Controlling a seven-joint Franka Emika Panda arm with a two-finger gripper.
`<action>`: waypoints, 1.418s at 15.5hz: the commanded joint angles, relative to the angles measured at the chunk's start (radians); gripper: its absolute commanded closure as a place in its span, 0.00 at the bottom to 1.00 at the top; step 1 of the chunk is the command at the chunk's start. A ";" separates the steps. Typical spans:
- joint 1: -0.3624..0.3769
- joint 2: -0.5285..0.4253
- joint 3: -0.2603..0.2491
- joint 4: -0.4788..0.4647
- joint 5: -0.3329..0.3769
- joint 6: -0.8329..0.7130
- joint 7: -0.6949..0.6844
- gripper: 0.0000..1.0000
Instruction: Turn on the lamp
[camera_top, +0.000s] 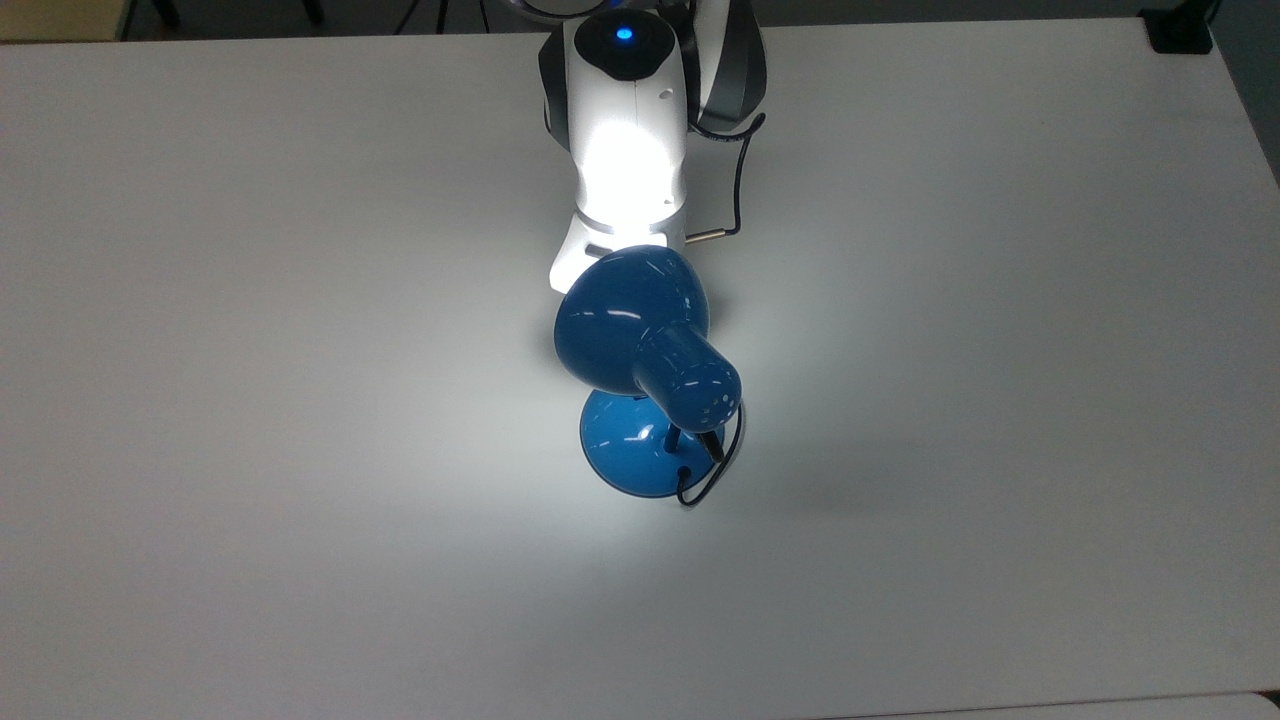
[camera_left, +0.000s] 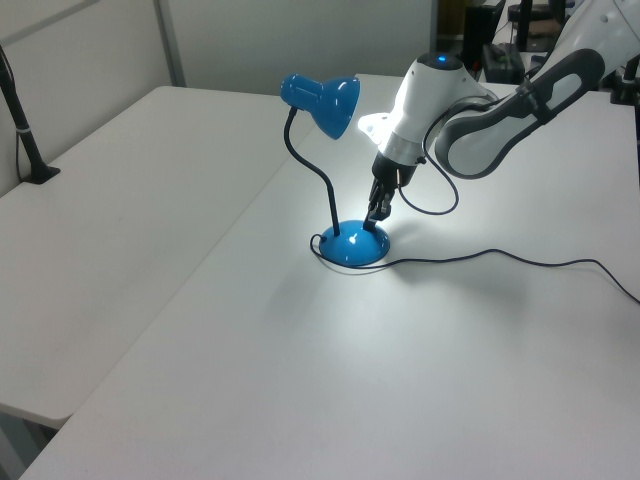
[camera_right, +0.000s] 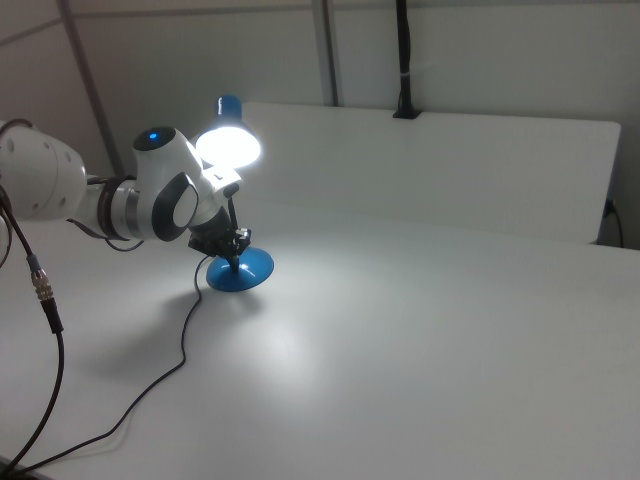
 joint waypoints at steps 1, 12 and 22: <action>-0.007 -0.069 0.001 -0.002 0.003 -0.205 0.044 1.00; -0.026 -0.350 -0.012 0.043 -0.029 -0.784 0.213 0.98; -0.103 -0.404 -0.015 0.222 -0.014 -0.978 0.214 0.00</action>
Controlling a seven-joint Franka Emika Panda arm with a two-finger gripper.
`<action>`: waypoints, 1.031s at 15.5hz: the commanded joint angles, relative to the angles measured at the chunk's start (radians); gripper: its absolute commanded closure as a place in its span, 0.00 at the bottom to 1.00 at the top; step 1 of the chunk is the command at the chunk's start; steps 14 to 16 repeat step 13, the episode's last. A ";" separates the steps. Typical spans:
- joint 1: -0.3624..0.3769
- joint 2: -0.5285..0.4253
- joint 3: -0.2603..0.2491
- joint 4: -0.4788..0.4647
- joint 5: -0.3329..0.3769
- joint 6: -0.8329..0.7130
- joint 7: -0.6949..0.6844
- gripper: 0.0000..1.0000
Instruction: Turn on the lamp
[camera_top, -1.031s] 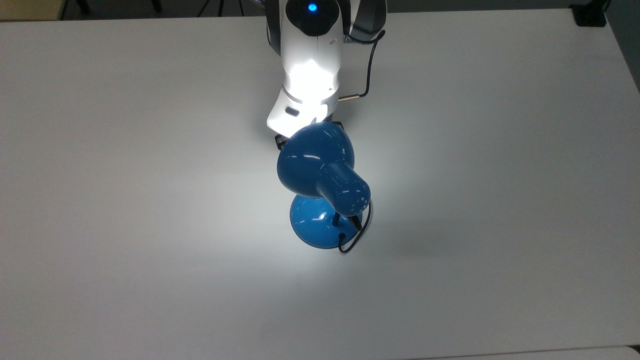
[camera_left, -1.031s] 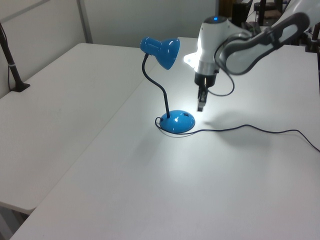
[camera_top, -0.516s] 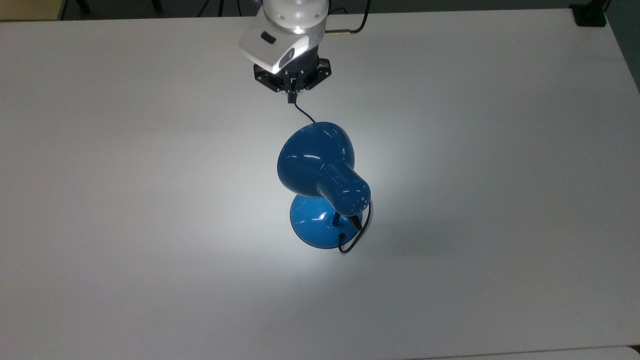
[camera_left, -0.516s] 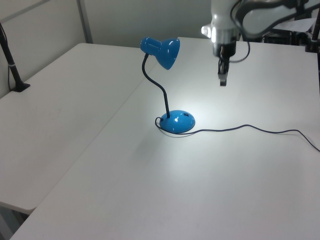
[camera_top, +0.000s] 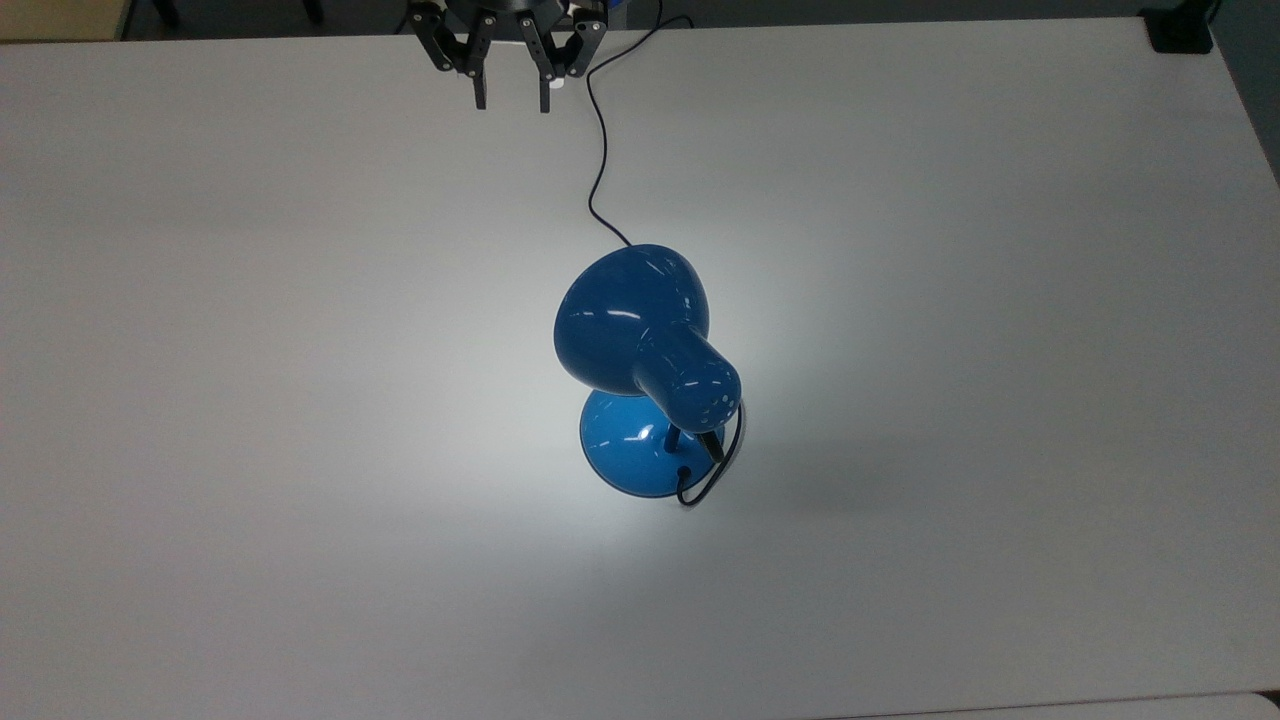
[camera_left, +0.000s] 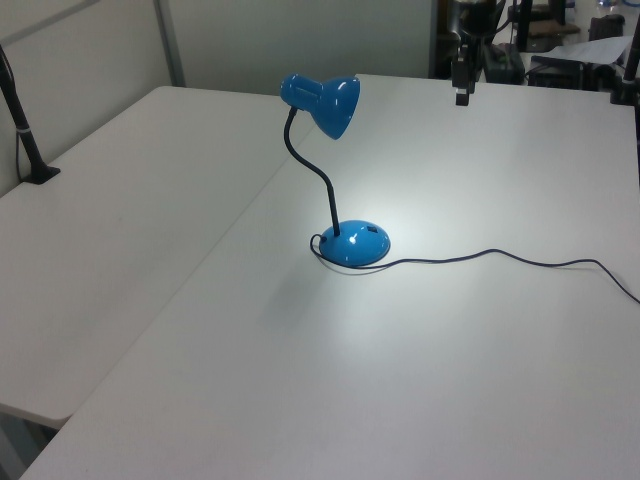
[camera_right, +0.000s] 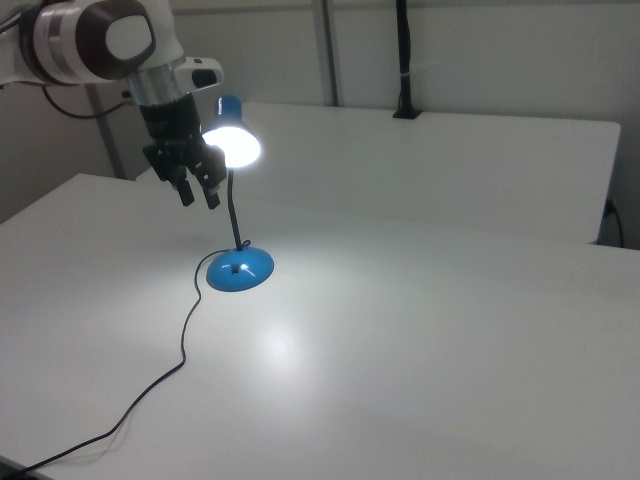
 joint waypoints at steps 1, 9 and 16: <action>-0.004 -0.027 -0.004 0.005 0.003 -0.038 0.018 0.00; -0.032 -0.026 -0.013 0.039 0.005 -0.046 0.017 0.00; -0.032 -0.023 -0.012 0.044 0.003 -0.052 0.020 0.00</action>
